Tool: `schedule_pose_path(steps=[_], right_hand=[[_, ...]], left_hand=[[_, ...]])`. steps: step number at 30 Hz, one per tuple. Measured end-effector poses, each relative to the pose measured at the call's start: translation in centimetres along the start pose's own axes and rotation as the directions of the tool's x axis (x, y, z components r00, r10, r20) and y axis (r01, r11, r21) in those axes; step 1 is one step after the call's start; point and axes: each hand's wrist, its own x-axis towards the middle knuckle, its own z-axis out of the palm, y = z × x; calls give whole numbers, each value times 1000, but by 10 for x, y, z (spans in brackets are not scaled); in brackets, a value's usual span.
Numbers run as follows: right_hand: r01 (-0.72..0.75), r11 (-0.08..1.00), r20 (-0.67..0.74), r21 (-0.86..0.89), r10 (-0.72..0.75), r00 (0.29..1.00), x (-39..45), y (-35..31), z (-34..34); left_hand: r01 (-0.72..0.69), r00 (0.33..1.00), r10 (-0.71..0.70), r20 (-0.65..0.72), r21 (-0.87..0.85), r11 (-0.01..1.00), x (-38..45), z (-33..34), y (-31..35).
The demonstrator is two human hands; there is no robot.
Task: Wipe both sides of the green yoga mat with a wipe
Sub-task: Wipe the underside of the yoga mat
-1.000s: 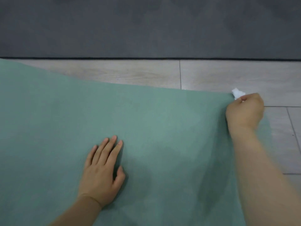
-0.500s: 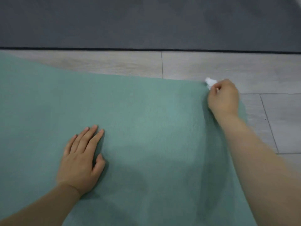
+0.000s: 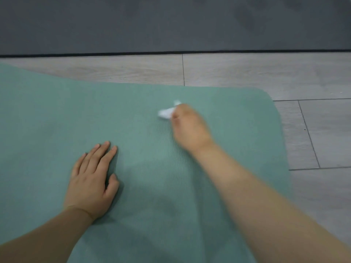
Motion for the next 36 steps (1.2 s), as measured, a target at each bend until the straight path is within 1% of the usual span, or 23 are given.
schedule_pose_path(steps=[1,2,4,5,7,8,9,11,12,13,15,16,18,20,22,24,26,27,29,31,32,34,36], right_hand=[[-173,984,-92,-39,169,981,-2,34,-21],[-369,928,-199,-44,354,914,-8,68,-46],[-653,756,-363,42,621,695,-26,121,-91],[-719,690,-393,82,685,613,-31,130,-105],[-780,614,-392,121,752,530,-22,122,-96],[-792,598,-377,124,766,520,-11,106,-83],[-765,635,-365,112,742,562,-2,83,-65],[-544,837,-249,63,541,803,9,18,-20],[-347,937,-114,37,349,930,6,-18,3],[-116,993,42,34,114,993,-2,-50,20],[184,982,227,41,-189,955,-14,-68,26],[194,980,206,38,-198,958,-13,-52,17],[-43,999,68,-15,44,997,-13,6,-13],[-385,920,-174,-80,367,914,-24,79,-58],[-640,768,-376,15,597,708,-45,123,-97],[-745,658,-432,108,706,560,-55,129,-103],[-767,628,-443,129,729,522,-42,105,-79],[-742,660,-436,118,706,558,-32,84,-62],[-588,807,-353,64,569,743,-16,23,-17],[-229,973,-172,27,231,958,-20,-50,23],[9,1000,-55,8,-9,998,-31,-79,34],[357,934,171,-8,-351,921,-50,-91,32],[359,933,211,-9,-349,913,-47,-49,12]], left_hand=[[1,1000,-1,3,-1,1000,0,0,0],[1,1000,-1,2,-2,1000,-1,0,0],[1,1000,-1,-1,0,1000,-1,1,1],[0,1000,0,-3,1,1000,0,0,1],[4,1000,-4,-3,2,1000,1,-1,2],[3,1000,-3,2,7,1000,0,-1,1],[3,1000,-3,8,11,1000,-1,0,1],[1,1000,-2,14,10,1000,0,0,0],[2,1000,-3,16,8,1000,1,0,-1],[5,1000,-5,22,7,1000,1,-1,-1],[8,1000,-8,29,1,1000,1,0,-1],[7,1000,-7,26,-2,1000,1,0,-1],[6,1000,-6,21,-1,1000,1,0,-1],[0,1000,0,24,3,1000,1,0,-1],[-5,1000,5,16,8,1000,1,0,-1],[-6,1000,6,11,11,1000,2,0,0],[-9,1000,9,10,11,1000,1,0,0],[-9,1000,9,7,11,1000,1,0,0],[-8,1000,8,5,12,1000,3,0,0],[-6,1000,6,10,11,1000,2,2,-1],[-3,1000,2,9,10,1000,1,2,-1],[0,1000,0,3,10,1000,1,2,0],[2,1000,-2,5,8,1000,1,1,1]])
